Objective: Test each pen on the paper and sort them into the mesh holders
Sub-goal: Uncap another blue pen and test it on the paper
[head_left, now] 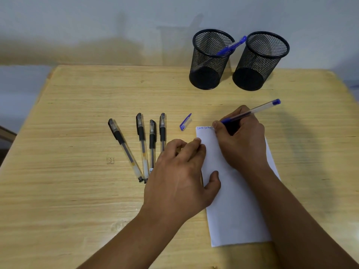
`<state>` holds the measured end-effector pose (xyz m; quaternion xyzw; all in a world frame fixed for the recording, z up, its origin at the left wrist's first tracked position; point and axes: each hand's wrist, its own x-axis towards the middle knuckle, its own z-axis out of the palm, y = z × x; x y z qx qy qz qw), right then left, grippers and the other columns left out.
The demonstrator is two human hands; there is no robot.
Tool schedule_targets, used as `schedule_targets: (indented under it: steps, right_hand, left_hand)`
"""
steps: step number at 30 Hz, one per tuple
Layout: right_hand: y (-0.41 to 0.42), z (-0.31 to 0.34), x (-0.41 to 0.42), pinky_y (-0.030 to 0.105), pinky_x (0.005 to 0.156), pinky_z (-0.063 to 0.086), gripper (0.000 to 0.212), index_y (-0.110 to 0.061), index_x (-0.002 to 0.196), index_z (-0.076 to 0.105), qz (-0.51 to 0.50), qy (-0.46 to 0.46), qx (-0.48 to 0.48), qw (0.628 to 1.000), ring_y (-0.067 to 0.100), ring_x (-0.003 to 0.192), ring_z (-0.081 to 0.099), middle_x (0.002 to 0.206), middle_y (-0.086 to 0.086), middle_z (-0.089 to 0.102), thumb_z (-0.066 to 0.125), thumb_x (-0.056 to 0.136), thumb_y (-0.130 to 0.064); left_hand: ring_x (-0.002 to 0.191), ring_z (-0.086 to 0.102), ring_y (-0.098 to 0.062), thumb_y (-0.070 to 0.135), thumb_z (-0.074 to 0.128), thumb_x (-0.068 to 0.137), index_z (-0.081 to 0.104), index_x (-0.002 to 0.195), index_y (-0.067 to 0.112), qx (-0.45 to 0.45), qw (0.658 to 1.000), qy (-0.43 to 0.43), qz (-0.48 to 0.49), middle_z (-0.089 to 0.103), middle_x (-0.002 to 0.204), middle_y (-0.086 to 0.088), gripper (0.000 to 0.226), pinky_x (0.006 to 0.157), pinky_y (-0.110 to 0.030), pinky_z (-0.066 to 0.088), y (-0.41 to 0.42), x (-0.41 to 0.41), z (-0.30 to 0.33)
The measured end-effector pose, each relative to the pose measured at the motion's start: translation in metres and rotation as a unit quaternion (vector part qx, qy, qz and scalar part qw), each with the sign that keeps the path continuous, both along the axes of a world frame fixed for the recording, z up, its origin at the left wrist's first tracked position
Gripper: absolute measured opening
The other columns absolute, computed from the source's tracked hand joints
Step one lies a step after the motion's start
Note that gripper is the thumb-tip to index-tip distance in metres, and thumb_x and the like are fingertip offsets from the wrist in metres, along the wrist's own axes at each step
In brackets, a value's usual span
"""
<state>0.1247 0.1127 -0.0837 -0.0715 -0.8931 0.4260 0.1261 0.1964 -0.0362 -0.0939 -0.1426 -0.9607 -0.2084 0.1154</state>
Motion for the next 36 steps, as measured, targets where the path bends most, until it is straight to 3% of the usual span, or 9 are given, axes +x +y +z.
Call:
schedule_targets:
  steps: [6, 16, 19, 23, 28, 30, 33, 34, 36]
  right_hand:
    - [0.009, 0.000, -0.001, -0.003, 0.061, 0.041, 0.014, -0.021, 0.088, 0.059, -0.017, 0.011, -0.075, 0.997, -0.010, 0.075, 0.062, 0.075, -0.014, 0.065, 0.073, 0.087, -0.026]
    - [0.020, 0.012, -0.001, 0.018, 0.069, 0.054, 0.006, -0.013, 0.090, 0.069, -0.027, 0.000, -0.264, 0.964, 0.008, 0.070, 0.071, 0.070, -0.004, 0.074, 0.071, 0.088, -0.017]
    - [0.025, 0.017, 0.007, 0.026, 0.074, 0.058, 0.005, -0.016, 0.088, 0.068, -0.014, 0.009, -0.260, 0.965, 0.016, 0.073, 0.073, 0.076, 0.003, 0.074, 0.073, 0.087, -0.016]
    - [0.032, 0.019, 0.024, 0.026, 0.071, 0.058, 0.006, -0.016, 0.086, 0.069, 0.001, 0.004, -0.257, 0.966, 0.019, 0.074, 0.074, 0.075, 0.003, 0.075, 0.074, 0.085, -0.014]
    - [0.038, 0.018, 0.042, 0.023, 0.066, 0.058, 0.007, -0.015, 0.085, 0.069, 0.007, 0.004, -0.262, 0.965, 0.014, 0.068, 0.073, 0.071, -0.005, 0.076, 0.074, 0.085, -0.010]
    - [0.039, 0.019, 0.048, 0.029, 0.069, 0.059, 0.007, -0.013, 0.085, 0.068, 0.013, 0.002, -0.269, 0.963, 0.015, 0.067, 0.073, 0.070, -0.003, 0.076, 0.074, 0.085, -0.009]
    - [0.041, 0.021, 0.056, 0.034, 0.071, 0.062, 0.007, -0.012, 0.087, 0.068, 0.025, 0.001, -0.270, 0.962, 0.016, 0.068, 0.073, 0.072, -0.002, 0.077, 0.074, 0.085, -0.008]
    - [0.042, 0.023, 0.058, 0.034, 0.071, 0.062, 0.007, -0.011, 0.087, 0.068, 0.027, 0.001, -0.273, 0.962, 0.017, 0.068, 0.073, 0.072, -0.003, 0.077, 0.074, 0.085, -0.008]
    - [0.042, 0.025, 0.063, 0.035, 0.071, 0.063, 0.007, -0.011, 0.088, 0.068, 0.028, 0.002, -0.277, 0.960, 0.017, 0.069, 0.074, 0.072, -0.003, 0.077, 0.074, 0.085, -0.008]
  left_hand:
    - [0.114, 0.050, -0.021, 0.051, 0.057, 0.082, 0.068, 0.120, 0.012, -0.001, 1.000, 0.015, 0.004, 0.064, 0.128, 0.005, 0.056, 0.088, -0.036, 0.051, 0.001, 0.001, -0.002]
    - [0.107, 0.051, -0.021, 0.052, 0.057, 0.077, 0.069, 0.109, 0.013, -0.032, 0.999, 0.013, 0.007, 0.067, 0.120, 0.005, 0.052, 0.088, -0.033, 0.049, 0.002, -0.001, 0.003]
    - [0.107, 0.053, -0.020, 0.056, 0.051, 0.077, 0.068, 0.108, 0.017, -0.077, 0.996, -0.033, 0.004, 0.066, 0.122, 0.008, 0.053, 0.087, -0.034, 0.048, 0.002, -0.002, 0.016]
    - [0.113, 0.050, -0.019, 0.063, 0.042, 0.080, 0.065, 0.115, 0.024, -0.136, 0.988, -0.078, -0.003, 0.061, 0.128, 0.013, 0.057, 0.092, -0.037, 0.039, 0.005, -0.008, 0.029]
    - [0.111, 0.044, -0.019, 0.063, 0.047, 0.076, 0.067, 0.101, 0.028, -0.157, 0.983, -0.096, 0.014, 0.058, 0.129, 0.019, 0.047, 0.088, -0.038, 0.027, 0.007, -0.013, 0.036]
    - [0.109, 0.044, -0.019, 0.064, 0.048, 0.074, 0.068, 0.094, 0.029, -0.154, 0.983, -0.096, 0.019, 0.058, 0.126, 0.020, 0.045, 0.087, -0.038, 0.025, 0.007, -0.014, 0.036]
    - [0.099, 0.048, -0.020, 0.061, 0.048, 0.077, 0.060, 0.071, 0.027, -0.091, 0.992, -0.081, 0.034, 0.062, 0.097, 0.017, 0.036, 0.082, -0.036, 0.030, 0.006, -0.017, 0.037]
    - [0.097, 0.049, -0.021, 0.058, 0.048, 0.079, 0.060, 0.071, 0.028, -0.067, 0.994, -0.074, 0.042, 0.062, 0.093, 0.015, 0.034, 0.082, -0.036, 0.034, 0.004, -0.019, 0.038]
    - [0.100, 0.051, -0.021, 0.052, 0.049, 0.083, 0.069, 0.091, 0.034, -0.044, 0.995, -0.056, 0.064, 0.066, 0.104, 0.015, 0.028, 0.086, -0.038, 0.040, 0.000, -0.029, 0.038]
